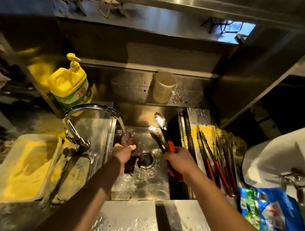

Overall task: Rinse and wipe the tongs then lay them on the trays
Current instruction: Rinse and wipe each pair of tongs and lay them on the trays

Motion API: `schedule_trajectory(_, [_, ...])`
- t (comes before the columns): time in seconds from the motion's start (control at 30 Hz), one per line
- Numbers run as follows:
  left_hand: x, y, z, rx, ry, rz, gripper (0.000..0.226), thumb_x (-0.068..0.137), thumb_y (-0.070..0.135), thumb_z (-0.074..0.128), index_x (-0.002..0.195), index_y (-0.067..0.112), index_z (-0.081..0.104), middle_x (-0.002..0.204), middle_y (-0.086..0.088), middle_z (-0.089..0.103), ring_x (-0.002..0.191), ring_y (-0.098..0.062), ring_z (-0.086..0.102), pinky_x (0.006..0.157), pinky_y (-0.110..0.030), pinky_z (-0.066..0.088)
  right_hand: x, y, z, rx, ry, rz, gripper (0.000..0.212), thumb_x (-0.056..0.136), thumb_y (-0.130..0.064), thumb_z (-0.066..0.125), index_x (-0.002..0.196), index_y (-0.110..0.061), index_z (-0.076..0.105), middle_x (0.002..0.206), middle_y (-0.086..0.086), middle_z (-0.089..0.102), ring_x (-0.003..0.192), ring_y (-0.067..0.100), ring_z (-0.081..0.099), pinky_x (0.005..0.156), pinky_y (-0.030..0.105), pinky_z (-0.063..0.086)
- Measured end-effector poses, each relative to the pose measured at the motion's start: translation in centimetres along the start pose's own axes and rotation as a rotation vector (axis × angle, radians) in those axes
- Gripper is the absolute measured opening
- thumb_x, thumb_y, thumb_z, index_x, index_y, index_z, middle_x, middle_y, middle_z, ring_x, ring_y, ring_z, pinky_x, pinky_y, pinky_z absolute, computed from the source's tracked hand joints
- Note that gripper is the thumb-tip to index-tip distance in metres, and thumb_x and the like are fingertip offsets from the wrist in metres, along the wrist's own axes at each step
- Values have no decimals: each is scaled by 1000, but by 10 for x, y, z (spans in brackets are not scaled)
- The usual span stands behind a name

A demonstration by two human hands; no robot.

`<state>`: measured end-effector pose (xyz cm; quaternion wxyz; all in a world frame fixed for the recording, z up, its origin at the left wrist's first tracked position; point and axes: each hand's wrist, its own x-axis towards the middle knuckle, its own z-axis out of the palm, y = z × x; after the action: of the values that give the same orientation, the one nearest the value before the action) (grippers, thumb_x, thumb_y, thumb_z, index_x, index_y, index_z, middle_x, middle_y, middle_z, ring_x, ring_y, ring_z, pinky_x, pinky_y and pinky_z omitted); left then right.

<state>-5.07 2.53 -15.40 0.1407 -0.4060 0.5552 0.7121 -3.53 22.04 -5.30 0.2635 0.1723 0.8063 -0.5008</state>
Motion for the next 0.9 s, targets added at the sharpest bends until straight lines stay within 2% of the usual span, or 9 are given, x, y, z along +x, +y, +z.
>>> schedule_trajectory(0.1, [-8,-2,0,45,-88,61,34,91,7,66,120,5,50,107,-25,68,70,-28,65,44,-28,51,-6,-2,0,-604,195,-136,23,88,-28,63,108,-16,61,97,9,68,88,30,68,80,44,57])
schedule_trajectory(0.17, [-13,-3,0,104,-127,103,32,91,10,66,119,7,50,106,-22,67,79,-30,65,50,-30,51,-13,-2,1,-925,328,-160,34,90,-30,62,120,-17,54,113,8,63,96,28,67,80,40,56])
schedule_trajectory(0.27, [-17,-4,4,153,-178,113,24,91,15,68,109,13,52,104,-19,67,89,-36,67,57,-32,53,-22,0,0,-1076,424,-154,40,90,-26,63,125,-15,49,126,10,55,95,27,68,71,37,52])
schedule_trajectory(0.47, [-32,1,31,328,-213,213,36,91,31,70,118,12,59,103,-12,71,93,-30,69,78,-35,57,-39,13,-24,-865,469,-145,38,91,-37,57,121,-14,52,120,11,56,97,33,67,81,44,55])
schedule_trajectory(0.57, [-43,3,52,315,-258,275,31,91,24,71,116,9,62,94,-8,70,75,-18,66,51,-19,53,-51,23,-41,-749,497,-143,38,88,-41,58,116,-16,55,115,10,58,97,36,67,81,44,52])
schedule_trajectory(0.6, [-48,2,61,307,-288,282,30,91,20,70,116,4,62,94,-13,69,72,-22,65,50,-21,52,-56,28,-48,-715,518,-145,38,87,-42,58,114,-16,56,114,10,59,98,37,66,80,43,51])
schedule_trajectory(0.67, [-61,-2,81,311,-368,287,32,93,14,67,117,-5,58,88,-20,64,71,-26,62,63,-32,53,-67,39,-64,-666,560,-136,35,84,-42,58,110,-17,56,111,10,61,98,36,66,79,42,50])
schedule_trajectory(0.73, [-78,-13,110,343,-447,291,34,95,10,64,119,-10,50,76,-14,57,66,-22,54,66,-34,46,-82,58,-86,-617,611,-106,31,81,-41,59,103,-19,56,106,8,63,94,34,66,76,40,51])
schedule_trajectory(0.9, [-140,-60,194,456,-572,377,25,89,18,73,112,11,69,82,-3,73,68,-17,70,57,-23,52,-139,126,-150,-471,779,-45,26,78,-44,56,93,-23,57,93,3,68,89,31,66,65,34,40])
